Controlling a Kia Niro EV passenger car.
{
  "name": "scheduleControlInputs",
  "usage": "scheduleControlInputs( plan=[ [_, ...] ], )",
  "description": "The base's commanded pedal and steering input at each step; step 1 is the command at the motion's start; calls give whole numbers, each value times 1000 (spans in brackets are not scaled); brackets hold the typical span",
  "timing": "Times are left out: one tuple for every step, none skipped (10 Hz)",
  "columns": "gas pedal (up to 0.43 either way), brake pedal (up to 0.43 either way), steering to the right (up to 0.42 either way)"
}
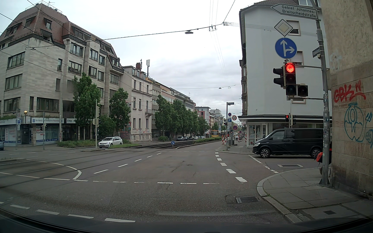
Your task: Follow the waypoints while adhering to traffic rules and regulations
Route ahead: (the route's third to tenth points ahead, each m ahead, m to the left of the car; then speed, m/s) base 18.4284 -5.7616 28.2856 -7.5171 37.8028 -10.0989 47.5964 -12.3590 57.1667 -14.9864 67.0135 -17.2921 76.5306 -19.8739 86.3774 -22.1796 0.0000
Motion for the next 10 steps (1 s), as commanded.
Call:
scheduleControlInputs(
  plan=[
    [0, 317, 2],
    [0, 311, 2],
    [0, 311, 2],
    [0, 311, 2],
    [0, 311, 2],
    [0, 311, 2],
    [0, 317, 2],
    [0, 317, 2],
    [0, 317, 2],
    [0, 311, 2]
  ],
)
